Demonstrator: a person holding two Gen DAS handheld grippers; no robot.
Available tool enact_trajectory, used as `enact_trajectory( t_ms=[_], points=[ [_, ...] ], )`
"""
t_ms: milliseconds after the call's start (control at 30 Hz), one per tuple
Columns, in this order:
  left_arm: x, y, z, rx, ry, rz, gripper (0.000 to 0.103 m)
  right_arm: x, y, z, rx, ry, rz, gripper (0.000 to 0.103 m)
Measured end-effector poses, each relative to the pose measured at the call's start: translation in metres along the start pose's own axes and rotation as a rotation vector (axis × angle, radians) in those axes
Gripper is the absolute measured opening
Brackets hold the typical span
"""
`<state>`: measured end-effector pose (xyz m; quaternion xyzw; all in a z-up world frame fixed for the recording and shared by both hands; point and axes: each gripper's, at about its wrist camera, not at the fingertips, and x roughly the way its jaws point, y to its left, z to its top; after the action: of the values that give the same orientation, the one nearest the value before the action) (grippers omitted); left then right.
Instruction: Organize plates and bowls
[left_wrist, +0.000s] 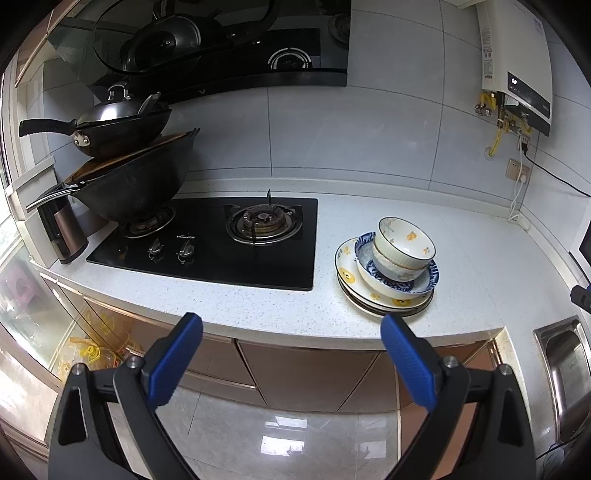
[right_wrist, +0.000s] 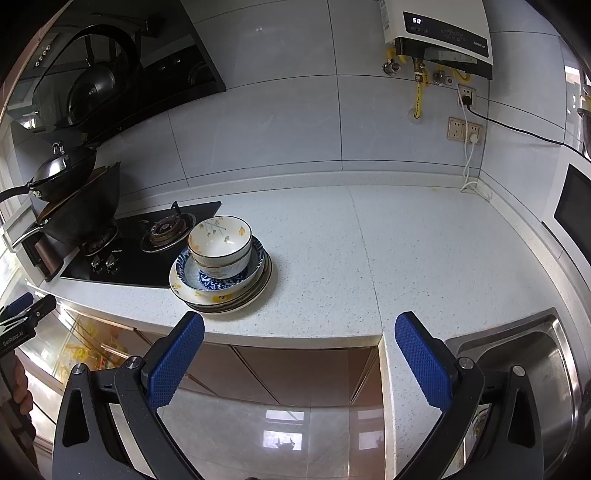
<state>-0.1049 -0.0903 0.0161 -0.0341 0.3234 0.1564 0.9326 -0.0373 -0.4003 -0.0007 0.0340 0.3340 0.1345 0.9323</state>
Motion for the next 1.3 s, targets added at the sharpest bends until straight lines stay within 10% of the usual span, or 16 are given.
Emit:
enact_trajectory(
  t_ms=[1300],
  points=[
    [0.003, 0.015, -0.002, -0.002, -0.006, 0.0, 0.098, 0.007, 0.019, -0.003, -0.025, 0.016, 0.007, 0.102]
  ],
)
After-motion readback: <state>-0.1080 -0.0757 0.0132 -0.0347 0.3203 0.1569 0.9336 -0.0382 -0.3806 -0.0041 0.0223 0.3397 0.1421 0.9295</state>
